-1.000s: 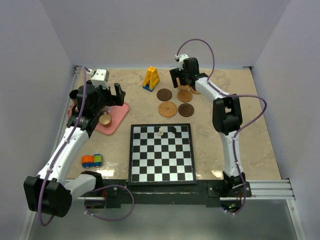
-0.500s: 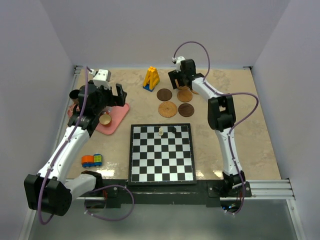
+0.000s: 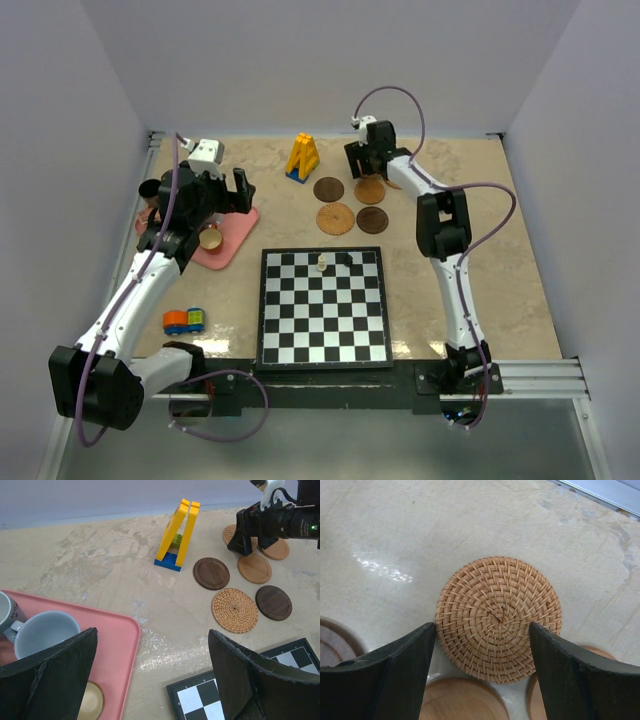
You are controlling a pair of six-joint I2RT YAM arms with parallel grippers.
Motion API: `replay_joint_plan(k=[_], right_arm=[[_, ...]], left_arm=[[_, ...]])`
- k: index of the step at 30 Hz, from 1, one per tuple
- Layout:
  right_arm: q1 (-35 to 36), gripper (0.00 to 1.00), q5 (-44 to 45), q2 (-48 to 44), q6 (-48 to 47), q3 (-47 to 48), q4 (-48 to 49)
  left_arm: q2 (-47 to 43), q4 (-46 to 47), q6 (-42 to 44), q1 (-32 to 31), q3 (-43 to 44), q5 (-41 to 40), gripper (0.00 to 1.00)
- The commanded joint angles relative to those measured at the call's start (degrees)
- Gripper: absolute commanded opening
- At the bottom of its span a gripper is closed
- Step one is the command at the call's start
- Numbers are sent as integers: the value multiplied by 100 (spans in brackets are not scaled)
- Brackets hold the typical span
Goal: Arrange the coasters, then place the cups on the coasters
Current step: Move the coaster to the corner of the board.
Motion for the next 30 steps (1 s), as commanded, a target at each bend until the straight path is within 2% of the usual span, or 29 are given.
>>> replay_joint_plan(k=[1,14,30], right_arm=[[-211,78,288,190,147,246,-225],[-695,77,253,410,560,484,-357],[-1046,77,604,-293,1026,-913,3]], left_arm=[[26,249,34,-38,14,55,96],[61,240,25,-38,14,-33,96],[-79,275,-19,-47,-12,-7,96]])
